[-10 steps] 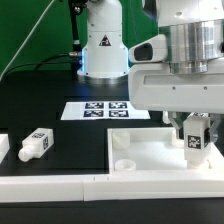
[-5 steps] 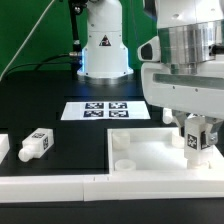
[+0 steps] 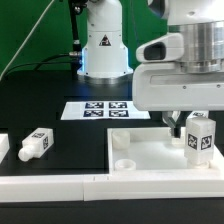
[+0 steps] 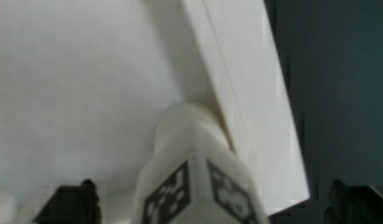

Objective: Assemble one leg

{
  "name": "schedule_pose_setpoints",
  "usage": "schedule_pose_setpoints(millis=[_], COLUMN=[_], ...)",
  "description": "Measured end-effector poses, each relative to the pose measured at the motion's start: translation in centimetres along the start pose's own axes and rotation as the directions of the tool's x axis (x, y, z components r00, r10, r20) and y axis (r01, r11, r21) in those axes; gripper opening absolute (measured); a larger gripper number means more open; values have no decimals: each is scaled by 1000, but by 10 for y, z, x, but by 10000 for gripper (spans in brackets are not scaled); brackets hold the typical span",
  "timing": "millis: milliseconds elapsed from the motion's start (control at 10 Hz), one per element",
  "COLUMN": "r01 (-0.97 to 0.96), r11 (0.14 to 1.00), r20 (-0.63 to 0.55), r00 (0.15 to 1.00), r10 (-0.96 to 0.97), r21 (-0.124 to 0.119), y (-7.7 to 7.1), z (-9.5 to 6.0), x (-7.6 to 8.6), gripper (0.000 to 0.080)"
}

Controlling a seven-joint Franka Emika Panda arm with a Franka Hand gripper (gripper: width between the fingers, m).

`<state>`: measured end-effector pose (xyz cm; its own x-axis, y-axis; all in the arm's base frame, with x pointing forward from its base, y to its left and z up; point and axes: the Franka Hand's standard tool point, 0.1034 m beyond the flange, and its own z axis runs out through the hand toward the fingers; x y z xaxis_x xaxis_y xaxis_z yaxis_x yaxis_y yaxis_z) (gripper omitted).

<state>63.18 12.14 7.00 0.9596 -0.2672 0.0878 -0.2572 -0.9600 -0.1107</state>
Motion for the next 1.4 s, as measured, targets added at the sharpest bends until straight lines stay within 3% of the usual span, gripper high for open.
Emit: schedule_pose_setpoints(millis=[300, 500, 600, 700, 1000, 1400], r01=[205, 483, 522, 498, 426, 86], r11=[979, 875, 853, 867, 904, 996], r20=[1, 23, 19, 20, 18, 5], r00=[979, 875, 853, 867, 905, 996], r10=[-205, -483, -522, -497, -426, -86], r21=[-5, -14, -19, -19, -20, -31], y=[3, 4, 3, 3, 4, 6], z=[0, -8, -9, -9, -9, -8], x=[2, 13, 15, 14, 15, 16], gripper=[649, 649, 649, 649, 284, 284])
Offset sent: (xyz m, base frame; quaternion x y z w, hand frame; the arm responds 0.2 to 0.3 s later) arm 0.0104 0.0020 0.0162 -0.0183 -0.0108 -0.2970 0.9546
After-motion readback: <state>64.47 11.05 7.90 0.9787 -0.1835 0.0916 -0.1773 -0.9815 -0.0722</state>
